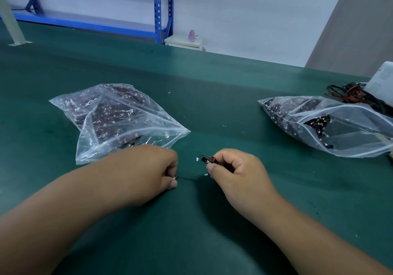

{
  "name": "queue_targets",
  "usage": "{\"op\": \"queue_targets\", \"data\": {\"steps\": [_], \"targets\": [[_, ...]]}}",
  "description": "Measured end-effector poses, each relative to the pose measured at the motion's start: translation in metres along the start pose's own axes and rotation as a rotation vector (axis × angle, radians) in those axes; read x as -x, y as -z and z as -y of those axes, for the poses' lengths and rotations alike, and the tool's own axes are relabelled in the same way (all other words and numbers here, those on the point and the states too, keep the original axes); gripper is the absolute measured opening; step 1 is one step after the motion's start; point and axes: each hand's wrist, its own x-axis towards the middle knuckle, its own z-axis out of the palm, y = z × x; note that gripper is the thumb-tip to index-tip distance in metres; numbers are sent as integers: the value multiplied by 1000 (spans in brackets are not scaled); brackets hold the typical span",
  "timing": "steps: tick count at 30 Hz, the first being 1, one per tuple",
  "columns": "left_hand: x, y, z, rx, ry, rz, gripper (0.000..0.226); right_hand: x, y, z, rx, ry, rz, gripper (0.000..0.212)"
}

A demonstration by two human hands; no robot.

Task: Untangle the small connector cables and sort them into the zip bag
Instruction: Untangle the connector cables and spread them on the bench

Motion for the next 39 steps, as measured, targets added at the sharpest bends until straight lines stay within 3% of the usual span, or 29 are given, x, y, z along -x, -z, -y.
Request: {"op": "queue_targets", "data": {"steps": [9, 14, 18, 24, 28, 36, 39], "targets": [[-9, -20, -16, 110, -91, -219, 10, 1, 0, 1, -7, 8, 3, 16], [-11, -23, -32, 648, 6, -323, 13, 0, 0, 3, -34, 34, 10, 15], [-10, -26, -38, 1028, 8, -194, 21, 0, 0, 1, -39, 44, 13, 13], [-9, -24, -35, 1094, -26, -171, 17, 0, -1, 1, -34, 44, 3, 15], [-10, -23, -36, 1047, -17, -204, 14, 1, -2, 0, -24, 54, 11, 27], [-11, -23, -34, 1046, 33, -193, 20, 3, 0, 6, -73, 61, 65, 25], [-12, -23, -33, 1066, 52, -189, 20, 2, 1, 6, -92, 74, -7, 28]]}}
